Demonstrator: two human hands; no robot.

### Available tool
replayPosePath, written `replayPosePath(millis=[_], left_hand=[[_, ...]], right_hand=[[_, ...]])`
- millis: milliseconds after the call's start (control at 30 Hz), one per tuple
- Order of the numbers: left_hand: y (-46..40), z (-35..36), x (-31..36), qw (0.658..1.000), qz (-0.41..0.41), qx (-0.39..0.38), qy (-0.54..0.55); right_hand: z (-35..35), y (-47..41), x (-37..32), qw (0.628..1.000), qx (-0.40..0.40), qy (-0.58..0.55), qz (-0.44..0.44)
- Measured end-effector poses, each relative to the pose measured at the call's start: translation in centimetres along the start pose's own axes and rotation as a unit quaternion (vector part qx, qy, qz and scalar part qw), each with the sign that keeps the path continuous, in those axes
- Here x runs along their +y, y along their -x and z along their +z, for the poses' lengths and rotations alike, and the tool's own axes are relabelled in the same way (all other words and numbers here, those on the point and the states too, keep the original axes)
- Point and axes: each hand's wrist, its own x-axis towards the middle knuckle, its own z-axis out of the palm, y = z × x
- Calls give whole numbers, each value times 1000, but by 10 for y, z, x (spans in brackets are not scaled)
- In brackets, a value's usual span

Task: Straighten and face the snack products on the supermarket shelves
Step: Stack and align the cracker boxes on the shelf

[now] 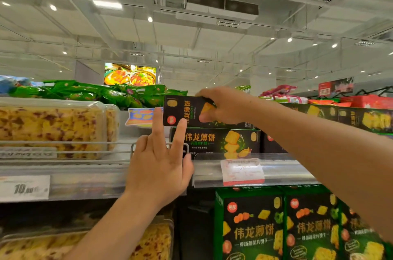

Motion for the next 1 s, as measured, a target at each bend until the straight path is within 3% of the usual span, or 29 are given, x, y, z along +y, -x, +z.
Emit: replayPosePath(millis=[167, 300, 800, 1000], left_hand=[[-7, -7, 2, 994, -27, -92, -49], [-8, -9, 2, 992, -13, -115, -49], [-3, -4, 0, 996, 4, -76, -45], [-2, -3, 0, 997, 6, -59, -40]], right_hand=[[-6, 6, 12, 999, -18, 18, 18], [-7, 10, 15, 999, -25, 10, 21], [-3, 22, 11, 1000, -1, 25, 17], [1, 36, 10, 995, 37, 92, -2]])
